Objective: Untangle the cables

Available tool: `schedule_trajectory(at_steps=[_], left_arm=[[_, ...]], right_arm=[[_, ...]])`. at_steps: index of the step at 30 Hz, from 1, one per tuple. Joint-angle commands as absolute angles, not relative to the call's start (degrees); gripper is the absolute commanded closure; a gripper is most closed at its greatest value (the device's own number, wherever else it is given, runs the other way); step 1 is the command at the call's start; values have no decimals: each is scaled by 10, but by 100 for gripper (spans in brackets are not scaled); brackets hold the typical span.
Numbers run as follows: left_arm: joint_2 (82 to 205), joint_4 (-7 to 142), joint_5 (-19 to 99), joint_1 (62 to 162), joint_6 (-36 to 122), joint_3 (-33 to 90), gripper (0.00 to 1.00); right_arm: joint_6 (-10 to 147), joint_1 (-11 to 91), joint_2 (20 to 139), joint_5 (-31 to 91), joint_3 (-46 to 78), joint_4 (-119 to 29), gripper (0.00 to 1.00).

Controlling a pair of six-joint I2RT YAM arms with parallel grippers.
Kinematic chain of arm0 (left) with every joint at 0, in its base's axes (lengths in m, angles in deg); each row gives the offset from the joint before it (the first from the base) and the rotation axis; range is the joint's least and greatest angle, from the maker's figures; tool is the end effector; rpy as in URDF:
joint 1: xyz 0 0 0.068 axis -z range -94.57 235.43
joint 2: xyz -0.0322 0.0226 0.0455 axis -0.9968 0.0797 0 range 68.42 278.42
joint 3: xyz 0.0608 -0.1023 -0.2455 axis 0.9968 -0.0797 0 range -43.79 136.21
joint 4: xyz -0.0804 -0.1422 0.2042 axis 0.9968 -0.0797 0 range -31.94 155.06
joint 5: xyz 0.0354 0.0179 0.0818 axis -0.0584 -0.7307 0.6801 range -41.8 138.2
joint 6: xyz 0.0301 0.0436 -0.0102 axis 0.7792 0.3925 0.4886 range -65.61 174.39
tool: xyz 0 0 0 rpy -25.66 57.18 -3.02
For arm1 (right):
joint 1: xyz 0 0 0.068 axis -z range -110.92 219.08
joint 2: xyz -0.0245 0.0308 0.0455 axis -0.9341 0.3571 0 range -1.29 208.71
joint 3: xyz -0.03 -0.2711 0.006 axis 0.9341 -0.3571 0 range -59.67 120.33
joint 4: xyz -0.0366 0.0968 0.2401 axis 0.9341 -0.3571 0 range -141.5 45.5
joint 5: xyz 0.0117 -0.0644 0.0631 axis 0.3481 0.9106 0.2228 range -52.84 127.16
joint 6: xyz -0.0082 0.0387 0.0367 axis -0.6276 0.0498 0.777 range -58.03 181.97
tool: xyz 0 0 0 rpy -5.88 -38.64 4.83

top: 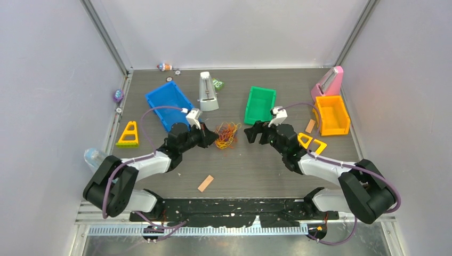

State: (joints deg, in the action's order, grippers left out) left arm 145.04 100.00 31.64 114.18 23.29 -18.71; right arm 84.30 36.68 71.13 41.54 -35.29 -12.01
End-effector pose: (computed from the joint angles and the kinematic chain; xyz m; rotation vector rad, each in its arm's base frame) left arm 0.2247 -0.1348 0.1848 0.1723 1.9615 -0.9746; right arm 0.2162 0.1338 0.1937 -0.1107 1.8804 0.5934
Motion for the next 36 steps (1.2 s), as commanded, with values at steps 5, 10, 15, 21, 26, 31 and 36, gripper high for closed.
schedule_trajectory(at_steps=[5, 10, 15, 21, 26, 31, 36], left_arm=[[1481, 1105, 185, 1139, 211, -170, 100], [1495, 1186, 134, 1139, 186, -176, 100], [1489, 1237, 119, 1139, 180, -194, 100], [1485, 1259, 113, 1139, 173, -200, 100], [1472, 1208, 130, 1139, 189, -193, 100], [1455, 977, 263, 1137, 252, -148, 89], [1428, 860, 363, 1137, 280, -128, 39]], right_arm=[[838, 366, 749, 231, -358, 26, 8], [851, 365, 781, 176, -349, 56, 4], [854, 361, 791, 155, -344, 63, 2], [864, 358, 806, 127, -343, 88, 3], [847, 358, 808, 208, -316, -7, 4], [828, 358, 803, 356, -277, -155, 6], [824, 358, 771, 403, -296, -155, 6]])
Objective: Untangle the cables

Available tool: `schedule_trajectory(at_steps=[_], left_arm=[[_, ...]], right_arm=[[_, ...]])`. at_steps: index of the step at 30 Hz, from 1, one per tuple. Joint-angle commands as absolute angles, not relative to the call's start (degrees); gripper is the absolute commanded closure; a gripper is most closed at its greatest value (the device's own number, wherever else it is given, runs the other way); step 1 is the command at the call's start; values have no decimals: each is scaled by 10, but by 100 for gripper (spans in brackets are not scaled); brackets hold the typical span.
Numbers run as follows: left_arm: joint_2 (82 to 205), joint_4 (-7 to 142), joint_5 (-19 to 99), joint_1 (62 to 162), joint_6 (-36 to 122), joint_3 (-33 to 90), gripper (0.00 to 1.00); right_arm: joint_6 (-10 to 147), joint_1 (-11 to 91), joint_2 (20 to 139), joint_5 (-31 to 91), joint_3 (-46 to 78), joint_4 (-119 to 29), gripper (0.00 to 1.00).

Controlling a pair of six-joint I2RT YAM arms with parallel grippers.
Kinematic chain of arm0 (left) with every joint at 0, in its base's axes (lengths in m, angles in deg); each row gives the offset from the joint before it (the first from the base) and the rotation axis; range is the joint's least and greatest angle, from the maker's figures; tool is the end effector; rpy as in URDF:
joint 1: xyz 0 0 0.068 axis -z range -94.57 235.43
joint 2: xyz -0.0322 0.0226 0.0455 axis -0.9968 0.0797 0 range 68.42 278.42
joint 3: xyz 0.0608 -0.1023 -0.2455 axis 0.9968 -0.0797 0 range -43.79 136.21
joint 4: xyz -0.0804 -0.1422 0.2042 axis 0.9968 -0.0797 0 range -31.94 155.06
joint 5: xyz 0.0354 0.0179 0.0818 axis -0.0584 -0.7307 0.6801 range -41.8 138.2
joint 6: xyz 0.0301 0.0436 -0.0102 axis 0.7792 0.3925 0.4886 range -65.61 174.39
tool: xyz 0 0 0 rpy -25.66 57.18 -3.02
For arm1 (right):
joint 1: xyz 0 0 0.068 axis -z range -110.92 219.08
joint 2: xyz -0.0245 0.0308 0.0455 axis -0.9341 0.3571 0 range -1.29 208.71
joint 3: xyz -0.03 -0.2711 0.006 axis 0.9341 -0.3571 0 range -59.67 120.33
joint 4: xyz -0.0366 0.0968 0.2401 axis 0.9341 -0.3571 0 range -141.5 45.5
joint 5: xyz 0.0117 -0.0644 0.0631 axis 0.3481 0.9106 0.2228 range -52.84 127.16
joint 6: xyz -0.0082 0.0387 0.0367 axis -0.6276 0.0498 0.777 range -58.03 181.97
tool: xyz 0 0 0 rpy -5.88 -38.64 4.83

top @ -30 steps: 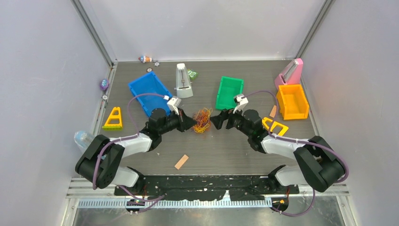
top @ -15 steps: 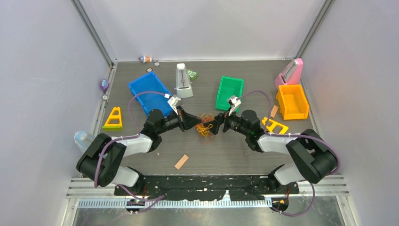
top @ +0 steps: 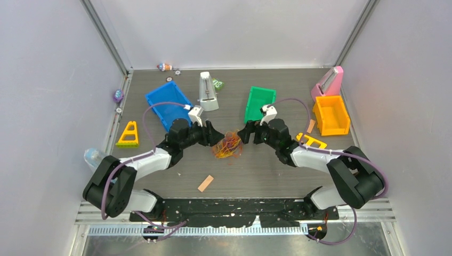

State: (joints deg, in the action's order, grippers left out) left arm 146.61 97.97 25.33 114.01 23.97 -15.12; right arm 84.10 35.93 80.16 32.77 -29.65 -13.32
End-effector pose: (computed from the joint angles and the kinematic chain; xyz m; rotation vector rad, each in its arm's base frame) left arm 0.2331 -0.1427 0.1939 0.2640 1.9642 -1.0640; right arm 0.2357 0.1570 0.1825 -0.2439 1.9757 0.7108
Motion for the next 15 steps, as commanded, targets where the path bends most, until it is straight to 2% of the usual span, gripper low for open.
schedule_trajectory(at_steps=[1, 4, 5, 8, 13, 15], left_arm=[[1420, 846, 391, 1137, 282, -131, 30], [1396, 821, 461, 1137, 291, -138, 6], [1385, 809, 475, 1137, 291, -139, 1], [1346, 805, 525, 1137, 291, -153, 1], [1241, 909, 622, 1137, 242, -254, 1], [1234, 944, 649, 1137, 205, -284, 0]], right_arm=[[823, 358, 765, 409, -298, -153, 6], [821, 358, 758, 418, -304, -149, 6], [821, 358, 757, 420, -304, -149, 7], [822, 358, 754, 418, -306, -146, 7], [817, 358, 741, 428, -314, -141, 7], [816, 358, 736, 428, -318, -138, 7]])
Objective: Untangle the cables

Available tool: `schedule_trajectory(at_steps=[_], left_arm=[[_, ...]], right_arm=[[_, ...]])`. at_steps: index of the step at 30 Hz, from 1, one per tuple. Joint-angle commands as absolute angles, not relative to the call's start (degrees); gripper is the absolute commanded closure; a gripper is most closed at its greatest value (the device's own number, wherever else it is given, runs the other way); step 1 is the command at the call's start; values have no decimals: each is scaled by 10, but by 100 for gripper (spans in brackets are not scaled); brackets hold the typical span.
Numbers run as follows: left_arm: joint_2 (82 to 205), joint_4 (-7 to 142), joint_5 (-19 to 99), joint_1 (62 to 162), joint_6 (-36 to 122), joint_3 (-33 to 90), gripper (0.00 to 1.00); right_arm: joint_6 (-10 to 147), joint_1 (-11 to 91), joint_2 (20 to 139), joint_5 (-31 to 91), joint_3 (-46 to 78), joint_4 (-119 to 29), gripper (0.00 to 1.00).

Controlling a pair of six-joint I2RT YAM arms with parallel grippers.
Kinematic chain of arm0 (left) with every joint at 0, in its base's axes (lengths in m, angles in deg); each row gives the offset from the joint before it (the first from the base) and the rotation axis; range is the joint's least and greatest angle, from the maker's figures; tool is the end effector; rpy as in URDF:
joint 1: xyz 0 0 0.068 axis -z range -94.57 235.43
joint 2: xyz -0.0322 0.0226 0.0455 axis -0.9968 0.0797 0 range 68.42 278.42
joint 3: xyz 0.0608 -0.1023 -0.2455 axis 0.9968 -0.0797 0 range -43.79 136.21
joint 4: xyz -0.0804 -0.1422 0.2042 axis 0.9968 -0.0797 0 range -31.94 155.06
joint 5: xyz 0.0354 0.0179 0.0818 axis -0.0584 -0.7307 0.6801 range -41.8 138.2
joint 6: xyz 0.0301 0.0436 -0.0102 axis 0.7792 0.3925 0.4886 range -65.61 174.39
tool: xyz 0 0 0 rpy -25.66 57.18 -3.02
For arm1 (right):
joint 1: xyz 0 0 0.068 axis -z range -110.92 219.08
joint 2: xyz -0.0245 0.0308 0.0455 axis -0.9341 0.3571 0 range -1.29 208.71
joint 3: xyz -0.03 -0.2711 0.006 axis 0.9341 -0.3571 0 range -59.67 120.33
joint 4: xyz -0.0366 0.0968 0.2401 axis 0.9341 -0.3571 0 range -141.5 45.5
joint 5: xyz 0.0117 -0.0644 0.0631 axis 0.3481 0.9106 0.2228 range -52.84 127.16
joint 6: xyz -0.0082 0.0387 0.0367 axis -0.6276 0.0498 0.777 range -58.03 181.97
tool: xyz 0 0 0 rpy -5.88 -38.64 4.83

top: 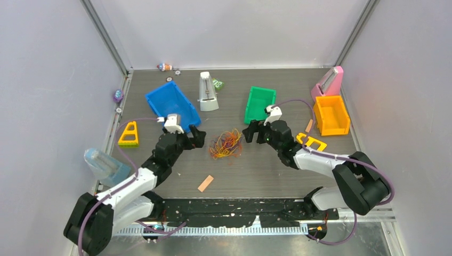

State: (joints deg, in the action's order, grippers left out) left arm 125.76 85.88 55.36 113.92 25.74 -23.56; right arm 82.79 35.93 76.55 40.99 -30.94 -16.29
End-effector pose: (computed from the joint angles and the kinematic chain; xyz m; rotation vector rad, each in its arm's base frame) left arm 0.1903 -0.0981 0.2050 -0.0912 1.8906 -0.5738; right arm 0.2295 0.1469 0.1865 -0.1669 1.9692 0.5583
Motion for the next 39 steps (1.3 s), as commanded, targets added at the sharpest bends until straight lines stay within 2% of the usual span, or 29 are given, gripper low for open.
schedule_trajectory(at_steps=[1, 4, 6, 14, 20, 23, 27, 31, 34, 39], left_arm=[[1242, 963, 637, 1136, 200, -289, 0], [1290, 981, 538, 1134, 227, -251, 1], [1330, 928, 511, 1137, 221, -203, 1], [1420, 817, 527, 1214, 323, -96, 3], [1526, 688, 499, 1223, 343, 15, 17], [1571, 653, 455, 1223, 345, 54, 26], [1607, 625, 421, 1223, 345, 78, 29], [1633, 610, 389, 1223, 345, 94, 31], [1655, 595, 365, 1221, 344, 113, 37], [1670, 599, 331, 1218, 336, 121, 43]], right_arm=[[815, 358, 735, 427, -319, -138, 7], [816, 358, 732, 425, -321, -137, 8], [815, 358, 731, 424, -322, -136, 8], [818, 358, 736, 413, -319, -134, 8], [816, 358, 751, 394, -309, -136, 8], [816, 357, 779, 347, -291, -146, 9], [819, 352, 805, 325, -273, -156, 11], [827, 344, 825, 299, -266, -159, 16], [843, 338, 854, 267, -260, -149, 19], [882, 337, 906, 219, -235, -136, 31]])
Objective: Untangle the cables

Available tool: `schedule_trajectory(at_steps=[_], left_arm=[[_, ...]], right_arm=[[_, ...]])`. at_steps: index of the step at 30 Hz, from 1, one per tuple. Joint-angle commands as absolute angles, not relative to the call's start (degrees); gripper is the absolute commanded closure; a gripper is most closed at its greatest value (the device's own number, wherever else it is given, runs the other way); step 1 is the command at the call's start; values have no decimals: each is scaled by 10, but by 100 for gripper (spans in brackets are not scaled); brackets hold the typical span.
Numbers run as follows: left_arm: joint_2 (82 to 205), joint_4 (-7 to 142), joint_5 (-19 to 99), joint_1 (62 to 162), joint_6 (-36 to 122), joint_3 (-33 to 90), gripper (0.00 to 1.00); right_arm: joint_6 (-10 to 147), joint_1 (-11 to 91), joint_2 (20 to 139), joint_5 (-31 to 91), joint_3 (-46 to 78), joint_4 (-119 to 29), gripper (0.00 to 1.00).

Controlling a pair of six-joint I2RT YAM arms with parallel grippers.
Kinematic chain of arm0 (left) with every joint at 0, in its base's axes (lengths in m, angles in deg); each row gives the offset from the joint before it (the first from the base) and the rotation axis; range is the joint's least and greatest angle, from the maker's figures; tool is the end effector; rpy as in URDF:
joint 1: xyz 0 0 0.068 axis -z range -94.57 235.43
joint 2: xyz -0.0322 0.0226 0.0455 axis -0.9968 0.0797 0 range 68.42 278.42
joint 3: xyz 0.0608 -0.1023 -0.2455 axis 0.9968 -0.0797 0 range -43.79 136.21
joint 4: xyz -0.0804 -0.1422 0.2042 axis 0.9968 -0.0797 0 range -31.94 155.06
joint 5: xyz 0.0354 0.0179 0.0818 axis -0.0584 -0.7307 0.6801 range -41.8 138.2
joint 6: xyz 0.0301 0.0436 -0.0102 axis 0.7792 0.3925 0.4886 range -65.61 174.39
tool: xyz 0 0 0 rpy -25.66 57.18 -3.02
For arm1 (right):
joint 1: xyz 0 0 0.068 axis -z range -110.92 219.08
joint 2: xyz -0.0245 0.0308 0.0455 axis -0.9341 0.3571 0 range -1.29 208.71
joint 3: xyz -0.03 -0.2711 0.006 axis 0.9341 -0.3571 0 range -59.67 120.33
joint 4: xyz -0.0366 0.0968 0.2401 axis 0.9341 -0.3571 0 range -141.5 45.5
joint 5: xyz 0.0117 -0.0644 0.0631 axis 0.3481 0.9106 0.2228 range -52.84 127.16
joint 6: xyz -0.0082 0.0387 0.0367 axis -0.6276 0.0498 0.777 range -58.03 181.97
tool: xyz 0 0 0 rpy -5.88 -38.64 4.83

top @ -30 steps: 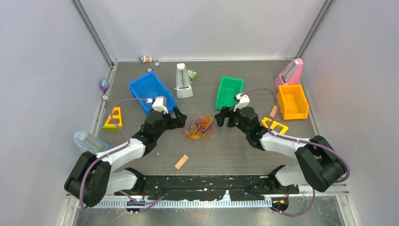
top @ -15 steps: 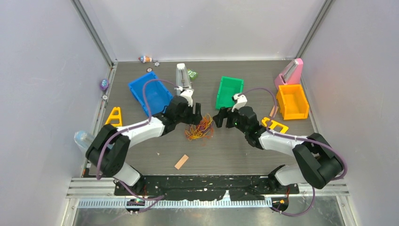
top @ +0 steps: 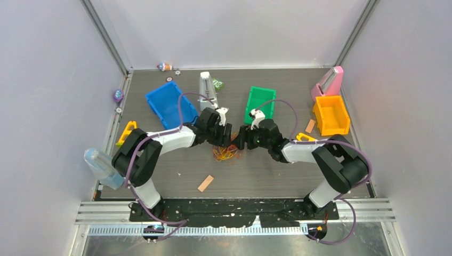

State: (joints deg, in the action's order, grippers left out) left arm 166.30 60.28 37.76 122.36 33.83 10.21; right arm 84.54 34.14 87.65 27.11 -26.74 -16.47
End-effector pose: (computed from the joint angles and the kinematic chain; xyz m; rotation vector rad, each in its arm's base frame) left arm 0.2730 -0.2132 0.1665 0.4439 2.4766 -0.6575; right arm 0.2409 0.1758 0.1567 -0.3439 2.1215 0.7859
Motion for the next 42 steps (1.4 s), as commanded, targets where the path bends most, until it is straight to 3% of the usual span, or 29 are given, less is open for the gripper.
schedule_trajectory(at_steps=[1, 4, 8, 11, 22, 27, 32, 33, 34, 35, 36, 38, 42], left_arm=[[1672, 605, 322, 1215, 334, 120, 49], [1676, 623, 286, 1205, 324, 115, 66], [1647, 653, 281, 1193, 318, 92, 97], [1579, 707, 334, 1190, 321, 28, 100], [1406, 704, 653, 1184, 283, -78, 100], [1361, 748, 679, 1184, 269, -123, 100], [1374, 738, 660, 1184, 279, -109, 100], [1379, 736, 652, 1184, 280, -105, 100], [1384, 736, 639, 1184, 287, -102, 100], [1389, 740, 620, 1184, 291, -99, 100], [1394, 745, 596, 1184, 299, -97, 100], [1406, 761, 542, 1183, 314, -93, 100], [1448, 784, 435, 1184, 322, -75, 100]], right_arm=[[885, 337, 917, 216, -233, -137, 34], [893, 337, 929, 208, -228, -136, 53], [887, 337, 918, 223, -225, -147, 77], [874, 337, 900, 265, -222, -183, 93], [881, 338, 780, 610, -240, -321, 94], [913, 337, 745, 724, -247, -361, 94], [928, 337, 719, 764, -261, -375, 94], [927, 337, 717, 762, -263, -369, 93], [917, 337, 712, 749, -268, -364, 82], [910, 337, 709, 736, -271, -348, 67], [897, 337, 702, 707, -282, -335, 33], [873, 337, 687, 647, -309, -280, 13], [832, 337, 675, 535, -349, -175, 9]])
